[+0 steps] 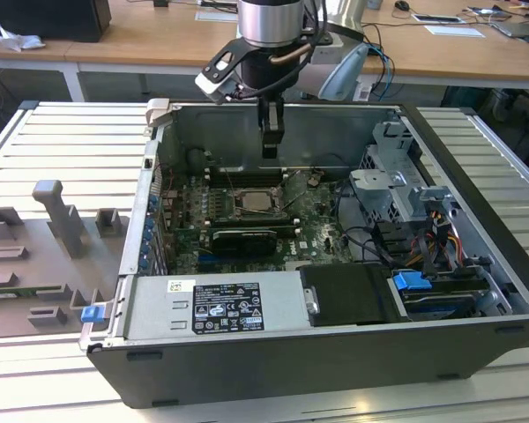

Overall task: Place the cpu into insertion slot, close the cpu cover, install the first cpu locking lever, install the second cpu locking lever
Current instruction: 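Close the cpu cover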

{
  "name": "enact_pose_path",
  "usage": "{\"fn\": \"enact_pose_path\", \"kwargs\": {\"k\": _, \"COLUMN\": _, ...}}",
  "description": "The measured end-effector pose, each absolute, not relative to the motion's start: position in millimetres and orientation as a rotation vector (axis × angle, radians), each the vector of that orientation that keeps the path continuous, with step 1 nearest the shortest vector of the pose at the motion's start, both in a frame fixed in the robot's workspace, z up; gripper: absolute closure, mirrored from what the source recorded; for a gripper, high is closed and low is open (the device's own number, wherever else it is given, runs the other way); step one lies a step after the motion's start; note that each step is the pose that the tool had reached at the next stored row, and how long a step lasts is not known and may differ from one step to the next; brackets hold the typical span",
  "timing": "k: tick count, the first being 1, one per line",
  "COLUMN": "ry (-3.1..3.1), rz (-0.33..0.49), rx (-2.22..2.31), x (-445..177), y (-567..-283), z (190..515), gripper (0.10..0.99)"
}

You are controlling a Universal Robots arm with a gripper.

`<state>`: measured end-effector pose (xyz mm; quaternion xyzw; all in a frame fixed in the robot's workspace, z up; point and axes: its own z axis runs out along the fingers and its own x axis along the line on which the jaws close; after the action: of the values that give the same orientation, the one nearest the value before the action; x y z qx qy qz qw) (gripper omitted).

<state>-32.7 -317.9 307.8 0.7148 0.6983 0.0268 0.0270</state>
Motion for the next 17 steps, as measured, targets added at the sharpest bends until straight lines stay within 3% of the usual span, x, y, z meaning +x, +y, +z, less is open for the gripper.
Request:
{"fn": "enact_pose_path", "kwargs": {"k": 8, "ry": 2.156, "rz": 0.081, "rx": 2.207, "x": -23, "y": -318, "z": 313, "gripper": 0.98}}
{"fn": "enact_pose_path", "kwargs": {"k": 17, "ry": 2.156, "rz": 0.08, "rx": 2.207, "x": -14, "y": -319, "z": 296, "gripper": 0.98}}
